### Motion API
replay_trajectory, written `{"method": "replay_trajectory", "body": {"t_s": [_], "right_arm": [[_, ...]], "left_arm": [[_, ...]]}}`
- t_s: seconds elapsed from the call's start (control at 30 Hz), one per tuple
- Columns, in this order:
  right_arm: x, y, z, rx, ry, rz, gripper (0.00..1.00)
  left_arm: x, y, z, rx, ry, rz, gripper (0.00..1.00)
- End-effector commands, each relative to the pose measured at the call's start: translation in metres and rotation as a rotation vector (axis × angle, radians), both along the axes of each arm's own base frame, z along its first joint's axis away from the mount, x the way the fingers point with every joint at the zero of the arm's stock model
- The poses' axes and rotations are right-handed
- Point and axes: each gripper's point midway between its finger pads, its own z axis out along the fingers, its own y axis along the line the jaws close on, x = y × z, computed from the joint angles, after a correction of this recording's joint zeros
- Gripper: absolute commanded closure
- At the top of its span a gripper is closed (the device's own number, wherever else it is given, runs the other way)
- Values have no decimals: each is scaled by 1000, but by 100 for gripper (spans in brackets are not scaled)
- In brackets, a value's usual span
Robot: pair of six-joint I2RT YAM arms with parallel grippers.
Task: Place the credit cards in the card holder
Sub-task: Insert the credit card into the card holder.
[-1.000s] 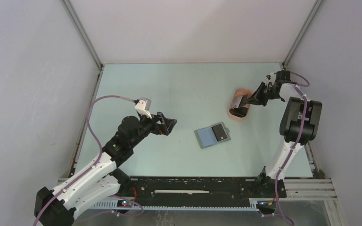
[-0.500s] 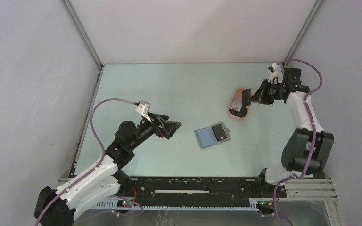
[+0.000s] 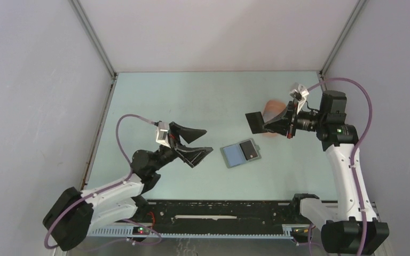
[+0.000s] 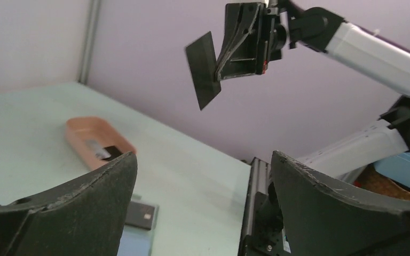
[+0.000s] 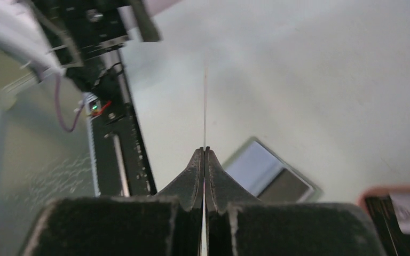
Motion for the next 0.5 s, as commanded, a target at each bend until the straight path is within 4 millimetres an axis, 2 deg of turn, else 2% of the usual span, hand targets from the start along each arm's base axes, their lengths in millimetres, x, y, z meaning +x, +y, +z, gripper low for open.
{"method": "replay_trajectory", "body": {"t_s": [0.0,0.1,0.23,0.47], "right_arm": [[-48,22,11,141,-120,306,100],[-60,28,9,182,-116,372,100],[-62,30,4,204,-81,395,100],[-65,43,-6,197,-28,449,100]], "left_arm": [[-22,-12,35,-111,-173,-80,0],[-18,-33,40,-100,-174,-115,1],[-12,-60,43,-89,-166,-154,4],[-20,-100,44,-83,-152,-270,17]]}}
